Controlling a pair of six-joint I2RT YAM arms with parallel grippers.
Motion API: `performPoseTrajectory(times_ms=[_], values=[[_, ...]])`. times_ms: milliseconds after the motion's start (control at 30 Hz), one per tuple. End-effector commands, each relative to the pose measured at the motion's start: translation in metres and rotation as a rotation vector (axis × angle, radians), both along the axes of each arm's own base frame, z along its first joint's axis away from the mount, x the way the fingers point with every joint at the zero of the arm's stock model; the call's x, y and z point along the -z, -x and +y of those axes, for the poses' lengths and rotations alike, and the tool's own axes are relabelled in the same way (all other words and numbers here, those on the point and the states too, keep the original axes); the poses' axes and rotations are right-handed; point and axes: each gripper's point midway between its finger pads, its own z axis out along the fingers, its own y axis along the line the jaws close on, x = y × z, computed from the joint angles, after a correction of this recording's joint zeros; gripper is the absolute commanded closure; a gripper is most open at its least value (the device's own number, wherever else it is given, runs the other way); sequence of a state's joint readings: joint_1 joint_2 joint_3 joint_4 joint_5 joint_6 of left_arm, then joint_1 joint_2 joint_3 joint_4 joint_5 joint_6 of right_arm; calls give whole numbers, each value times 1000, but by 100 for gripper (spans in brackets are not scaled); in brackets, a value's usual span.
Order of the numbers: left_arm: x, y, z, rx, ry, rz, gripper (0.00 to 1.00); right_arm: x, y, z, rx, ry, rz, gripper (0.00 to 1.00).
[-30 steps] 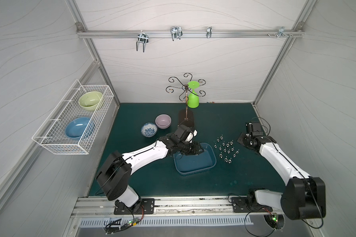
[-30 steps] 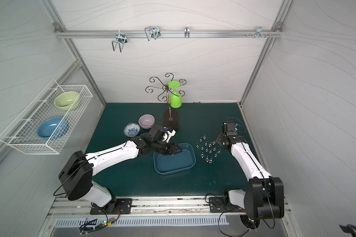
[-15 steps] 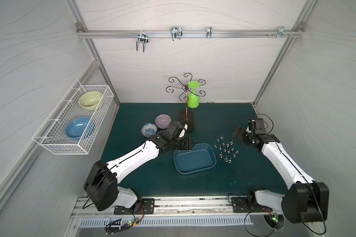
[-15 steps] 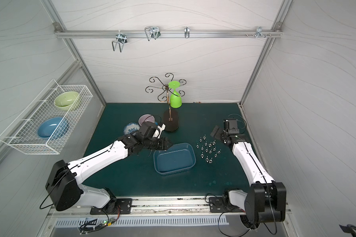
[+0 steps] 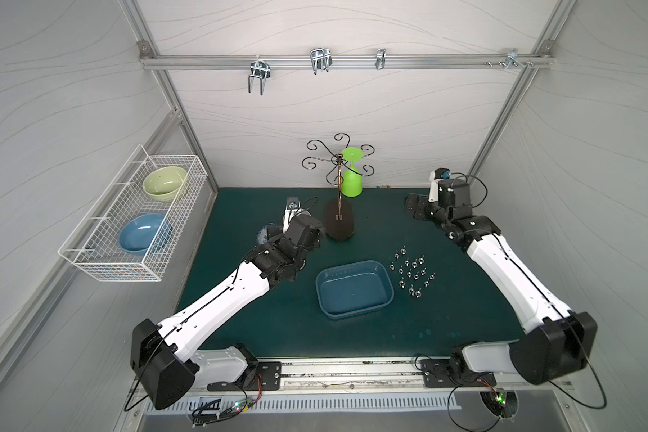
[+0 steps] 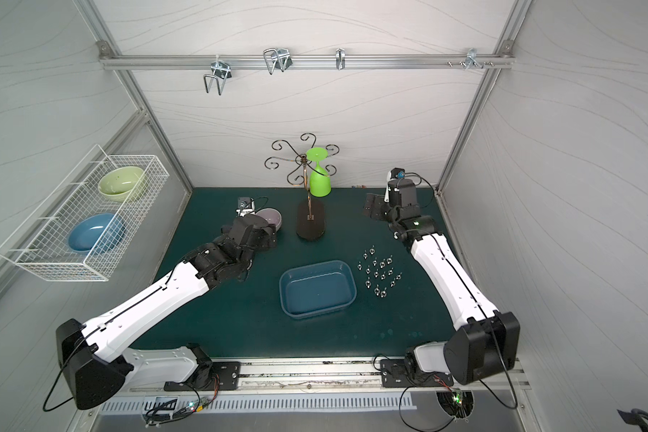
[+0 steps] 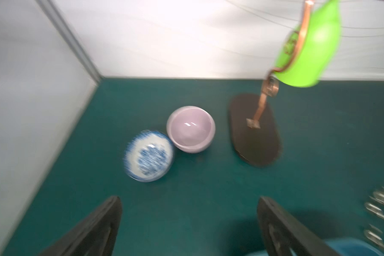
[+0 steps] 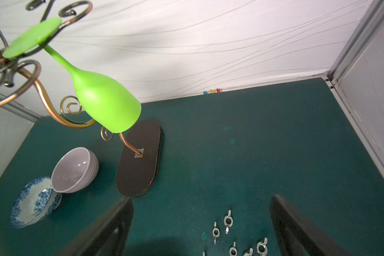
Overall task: Take out the wing nut from the storage box
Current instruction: Reset both arms
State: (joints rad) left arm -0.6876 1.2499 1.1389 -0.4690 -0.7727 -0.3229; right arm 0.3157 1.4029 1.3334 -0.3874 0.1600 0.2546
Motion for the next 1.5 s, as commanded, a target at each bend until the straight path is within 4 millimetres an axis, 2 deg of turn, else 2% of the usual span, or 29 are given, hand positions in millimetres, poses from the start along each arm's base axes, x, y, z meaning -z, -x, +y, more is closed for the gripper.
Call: performPoseTrajectory(times_ms=[0,100,167,267,333,400,467,533,733,800,900,1067,1200,1233,1300,1367,1467], values=[[-19,-18,13,-16,-126,-114,0,38,-4,11,-98,84,139,1],[-15,-27,16,49,-98,-107,0,42,-8,13,-138,108,134,1],[-4,-33,5,221,-87,-62,0,35,-10,10,-147,116,77,1],[13,-40,23,224,-92,-33,0,27,-14,-10,-109,55,-18,1],[34,-47,40,255,-72,-17,0,24,-15,-22,-112,-177,-63,1],[40,-51,64,213,21,-57,0,32,-16,-43,-69,-289,-87,1],[43,-55,86,161,97,-144,0,47,-13,-51,-108,-189,-130,1],[45,-55,99,141,59,-210,0,59,-3,-40,-274,-53,-168,1],[69,-45,138,-5,53,-250,0,127,6,-59,-201,46,-95,1],[87,-39,151,-49,48,-263,0,143,11,-61,-182,59,-100,1],[114,-37,157,-60,74,-252,0,163,15,-66,-148,62,-73,1],[144,-41,155,-51,108,-185,0,187,18,-77,-81,75,-88,1],[174,-41,163,-82,123,-234,0,189,23,-87,-22,53,-165,1],[169,-43,164,-78,109,-278,0,190,25,-90,-4,46,-186,1],[179,-42,163,-72,154,-180,0,192,31,-99,40,43,-213,1],[178,-49,166,-56,175,-205,0,194,32,-98,36,39,-220,1],[180,-46,169,-76,187,-182,0,195,37,-102,60,39,-245,1]])
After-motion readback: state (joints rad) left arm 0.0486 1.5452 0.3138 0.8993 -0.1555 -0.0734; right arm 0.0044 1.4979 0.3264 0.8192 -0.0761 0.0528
